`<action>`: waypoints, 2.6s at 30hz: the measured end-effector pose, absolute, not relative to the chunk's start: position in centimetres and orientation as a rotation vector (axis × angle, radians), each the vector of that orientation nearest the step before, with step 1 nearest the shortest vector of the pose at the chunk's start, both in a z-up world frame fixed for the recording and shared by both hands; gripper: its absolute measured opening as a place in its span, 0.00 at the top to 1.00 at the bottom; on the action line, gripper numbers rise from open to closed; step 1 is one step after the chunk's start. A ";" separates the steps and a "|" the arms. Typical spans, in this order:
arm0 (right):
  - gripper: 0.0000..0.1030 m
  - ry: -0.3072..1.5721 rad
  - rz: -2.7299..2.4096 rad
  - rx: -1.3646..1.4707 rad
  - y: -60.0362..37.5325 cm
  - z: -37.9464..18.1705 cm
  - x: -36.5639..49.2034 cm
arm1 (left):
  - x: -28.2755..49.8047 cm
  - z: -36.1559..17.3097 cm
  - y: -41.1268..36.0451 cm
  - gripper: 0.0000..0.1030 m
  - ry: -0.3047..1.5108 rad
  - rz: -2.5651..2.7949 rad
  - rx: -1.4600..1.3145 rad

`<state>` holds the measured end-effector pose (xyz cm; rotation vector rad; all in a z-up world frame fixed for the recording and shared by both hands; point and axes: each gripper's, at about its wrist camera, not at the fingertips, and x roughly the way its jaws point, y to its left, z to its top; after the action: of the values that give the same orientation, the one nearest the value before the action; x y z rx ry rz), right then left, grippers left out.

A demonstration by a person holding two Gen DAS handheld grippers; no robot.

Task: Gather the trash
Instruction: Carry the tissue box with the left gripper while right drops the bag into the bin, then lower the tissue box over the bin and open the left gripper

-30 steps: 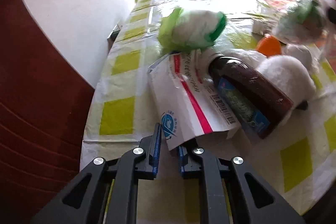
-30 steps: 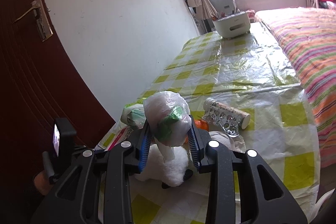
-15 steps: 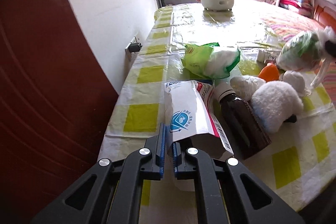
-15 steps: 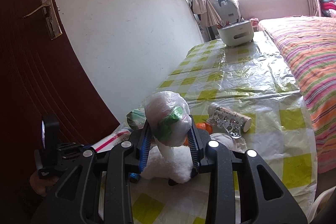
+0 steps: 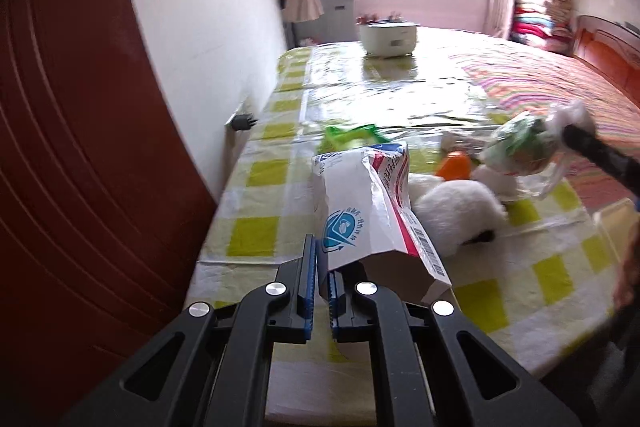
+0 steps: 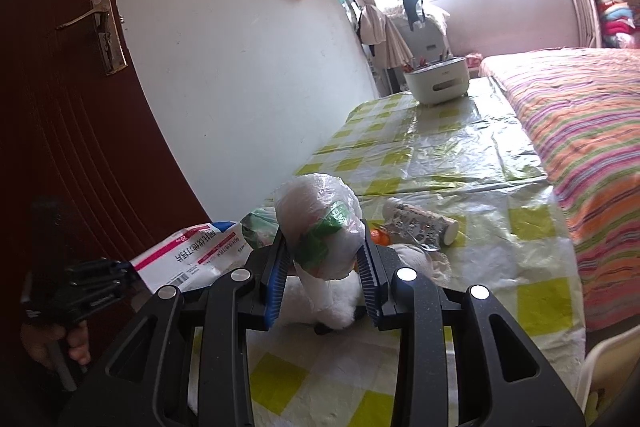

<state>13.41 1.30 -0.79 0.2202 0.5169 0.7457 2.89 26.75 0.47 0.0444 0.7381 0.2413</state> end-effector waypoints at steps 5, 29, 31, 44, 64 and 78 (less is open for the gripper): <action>0.70 0.512 0.670 0.235 -1.1 -1.9 12.3 | 2.7 0.8 24.0 0.95 0.730 0.159 0.064; 0.70 0.524 0.149 0.517 -17.0 -5.9 7.3 | 4.5 0.9 10.2 0.95 0.726 -0.210 0.197; 0.70 0.538 0.097 0.539 -18.1 -5.9 7.0 | 4.5 1.1 9.3 0.95 0.723 -0.232 0.209; 0.55 0.548 -0.171 0.547 -21.5 -6.2 4.4 | 5.9 3.0 2.1 0.95 0.688 -0.386 0.264; 0.28 0.205 -0.173 0.811 -27.2 -6.6 -1.6 | 8.4 -0.7 -6.0 0.95 0.781 -0.486 0.339; 0.28 0.199 -0.181 0.823 -27.9 -7.1 -2.2 | 9.4 -3.1 -10.9 0.94 0.816 -0.550 0.421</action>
<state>-2.20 -27.87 -7.08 0.8234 0.1991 -0.1807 9.36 -10.94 -3.10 0.4206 0.8156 -0.5496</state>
